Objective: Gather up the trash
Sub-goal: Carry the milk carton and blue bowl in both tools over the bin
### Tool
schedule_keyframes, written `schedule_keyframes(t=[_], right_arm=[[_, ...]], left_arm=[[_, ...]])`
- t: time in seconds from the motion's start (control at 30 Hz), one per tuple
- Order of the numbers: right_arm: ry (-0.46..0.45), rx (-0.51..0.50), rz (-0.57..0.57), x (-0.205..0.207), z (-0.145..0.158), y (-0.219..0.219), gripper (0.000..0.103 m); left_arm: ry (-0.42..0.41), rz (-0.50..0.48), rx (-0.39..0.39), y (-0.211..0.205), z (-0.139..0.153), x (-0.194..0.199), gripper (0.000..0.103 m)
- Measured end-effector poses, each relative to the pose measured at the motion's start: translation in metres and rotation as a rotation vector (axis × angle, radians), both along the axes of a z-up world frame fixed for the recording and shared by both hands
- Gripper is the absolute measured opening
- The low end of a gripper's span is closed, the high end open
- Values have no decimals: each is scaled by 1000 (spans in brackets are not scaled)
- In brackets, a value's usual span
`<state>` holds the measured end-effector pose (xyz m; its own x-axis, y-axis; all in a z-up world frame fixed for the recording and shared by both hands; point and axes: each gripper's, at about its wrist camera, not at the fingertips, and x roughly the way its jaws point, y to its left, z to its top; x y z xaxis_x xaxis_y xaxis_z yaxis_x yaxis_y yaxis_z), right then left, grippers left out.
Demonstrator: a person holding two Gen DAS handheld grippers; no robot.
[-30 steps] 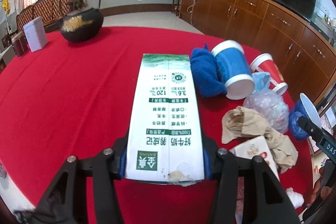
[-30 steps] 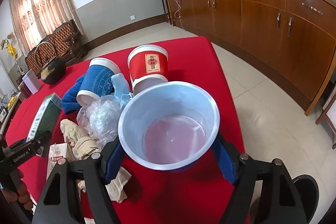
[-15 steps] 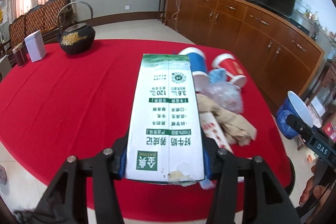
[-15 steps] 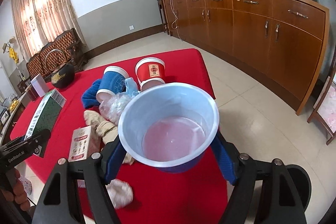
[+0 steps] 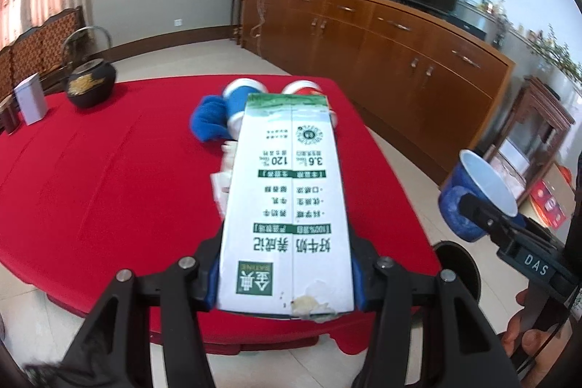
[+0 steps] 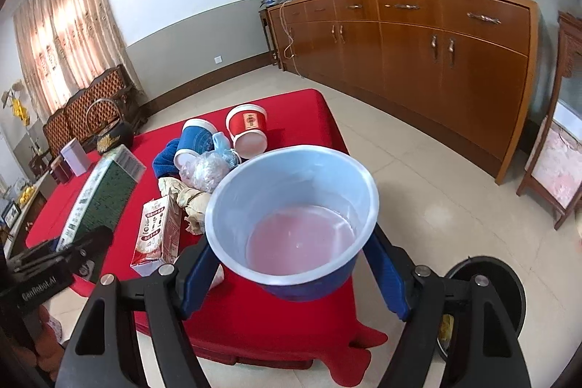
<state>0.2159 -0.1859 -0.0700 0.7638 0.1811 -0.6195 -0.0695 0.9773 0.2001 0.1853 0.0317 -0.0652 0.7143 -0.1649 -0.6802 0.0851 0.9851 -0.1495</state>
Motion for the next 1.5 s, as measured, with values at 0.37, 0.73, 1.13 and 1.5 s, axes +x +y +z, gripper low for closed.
schedule_keyframes(t=[0.37,0.73,1.13,1.5], right_arm=[[-17,9,-147,-36,5,-63,78],[29,6,-379,-84,-20,-167,78],[143,21,-531,-97,-73,-265,78],[332,69,-554,-68,-154,-318,78]], left_arm=[[0,-187,-14,-78,3,-4,54],[46,-414,-29,-183,-12,-12,54],[149,-545,3,-279,-65,-10,54],[278,-590,19,-333,-119,9,54]])
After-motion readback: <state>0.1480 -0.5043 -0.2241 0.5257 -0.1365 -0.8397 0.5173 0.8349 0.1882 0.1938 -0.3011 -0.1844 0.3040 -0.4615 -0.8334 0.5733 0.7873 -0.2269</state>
